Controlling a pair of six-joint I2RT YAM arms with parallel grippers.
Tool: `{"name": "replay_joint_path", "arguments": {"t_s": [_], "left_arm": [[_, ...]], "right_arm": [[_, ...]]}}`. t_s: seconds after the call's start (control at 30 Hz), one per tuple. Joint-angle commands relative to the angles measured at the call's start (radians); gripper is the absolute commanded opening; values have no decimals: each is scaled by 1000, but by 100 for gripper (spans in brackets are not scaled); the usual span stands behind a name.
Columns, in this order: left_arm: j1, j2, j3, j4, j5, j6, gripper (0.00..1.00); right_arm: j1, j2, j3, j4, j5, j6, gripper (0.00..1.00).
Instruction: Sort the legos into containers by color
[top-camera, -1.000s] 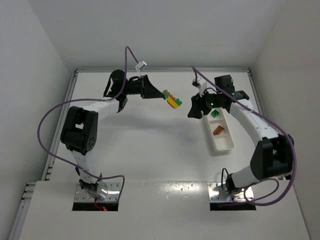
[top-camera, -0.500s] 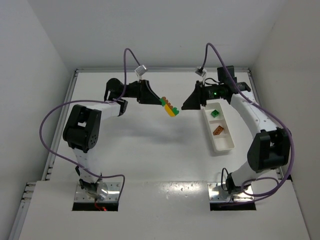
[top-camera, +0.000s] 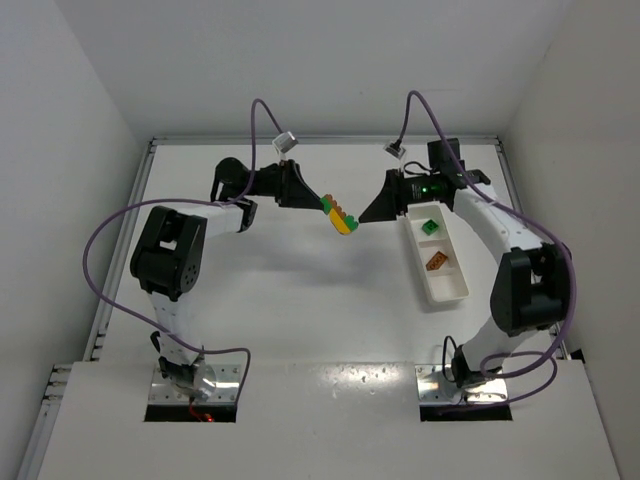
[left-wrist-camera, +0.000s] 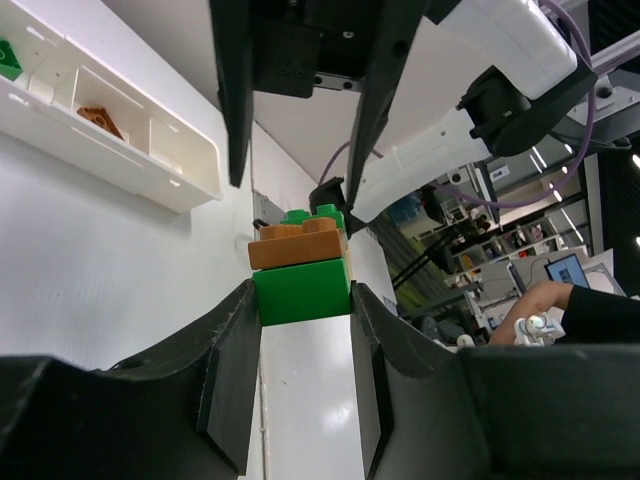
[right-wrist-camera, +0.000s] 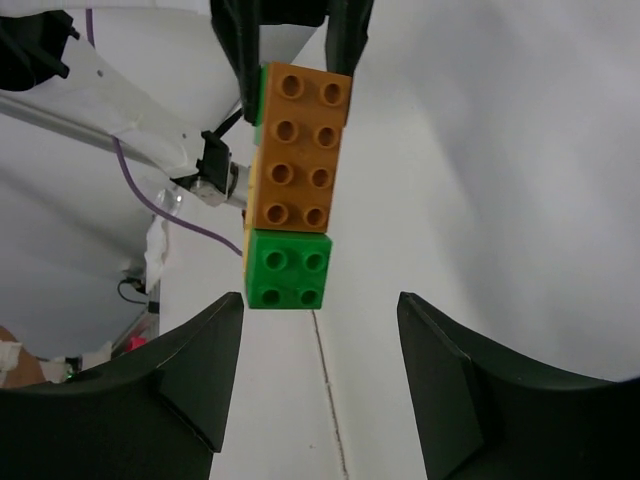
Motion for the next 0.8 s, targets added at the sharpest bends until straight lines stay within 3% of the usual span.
{"name": "replay_joint_path", "arguments": {"t_s": [0.0,0.17,0.33,0.77], "left_arm": [[-7,-24,25,291,2,-19,7],[-16,-37,15,291,-7,-8,7],[-16,-37,15,291,-7,1,7],[-16,14,35,310,-16,-2,7]], "right_arm": [[-4,28,-1,78,-3,58,64],[6,61,19,112,-44,112,64],[17,61,19,166,-89,158,58],[28,4,-81,333,-207,293,58]]}}
